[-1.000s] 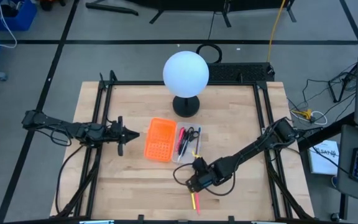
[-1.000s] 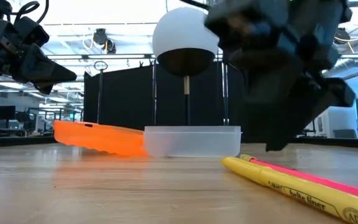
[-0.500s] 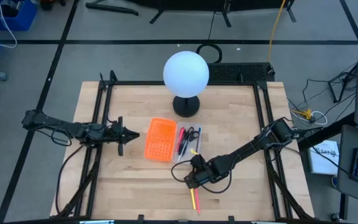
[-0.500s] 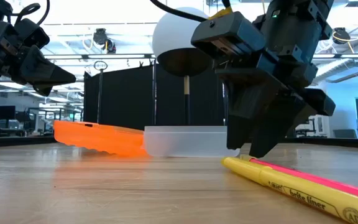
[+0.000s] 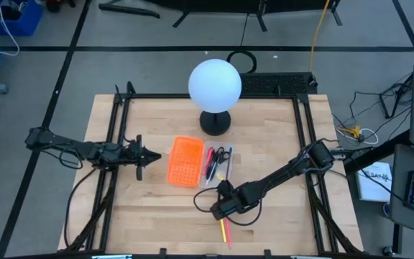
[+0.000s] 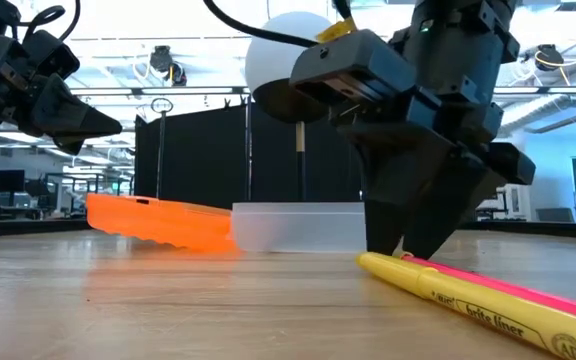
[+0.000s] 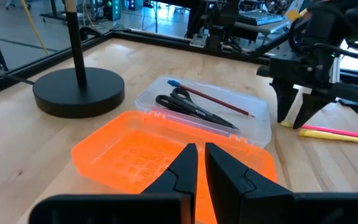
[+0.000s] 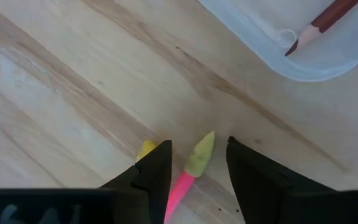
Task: Pick & place school supplies into a supply box
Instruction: Put the pink pencil into the supply box
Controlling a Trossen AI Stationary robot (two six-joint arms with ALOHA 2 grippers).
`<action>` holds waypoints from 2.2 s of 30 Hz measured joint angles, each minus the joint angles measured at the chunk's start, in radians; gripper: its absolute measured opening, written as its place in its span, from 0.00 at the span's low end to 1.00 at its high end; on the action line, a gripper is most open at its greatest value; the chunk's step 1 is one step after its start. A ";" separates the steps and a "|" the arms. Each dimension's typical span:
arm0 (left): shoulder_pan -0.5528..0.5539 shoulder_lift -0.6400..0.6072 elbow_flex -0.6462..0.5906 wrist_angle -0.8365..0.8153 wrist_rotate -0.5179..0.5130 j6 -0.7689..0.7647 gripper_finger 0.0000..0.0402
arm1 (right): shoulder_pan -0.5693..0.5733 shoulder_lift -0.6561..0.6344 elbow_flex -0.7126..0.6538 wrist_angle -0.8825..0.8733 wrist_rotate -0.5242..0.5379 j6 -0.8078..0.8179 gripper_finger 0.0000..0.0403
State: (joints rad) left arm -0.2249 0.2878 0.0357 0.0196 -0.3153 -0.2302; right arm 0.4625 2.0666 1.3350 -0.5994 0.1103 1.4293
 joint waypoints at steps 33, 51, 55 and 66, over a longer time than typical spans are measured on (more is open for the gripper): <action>0.000 0.000 0.000 0.002 0.000 0.006 0.09 | -0.001 -0.005 -0.005 -0.044 0.063 -0.239 0.06; 0.000 0.000 0.000 -0.002 0.033 -0.014 0.09 | 0.003 -0.172 -0.008 0.056 0.124 -0.212 0.02; 0.000 0.000 0.000 -0.002 0.056 -0.026 0.09 | -0.002 -0.216 -0.007 0.119 0.143 -0.215 0.02; 0.000 0.000 0.000 0.006 0.056 -0.087 0.09 | -0.207 -0.380 -0.005 0.150 0.326 -0.229 0.02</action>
State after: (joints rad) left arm -0.2249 0.2878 0.0353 0.0255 -0.2589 -0.3168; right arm 0.2554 1.6866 1.3304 -0.4496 0.4364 1.2007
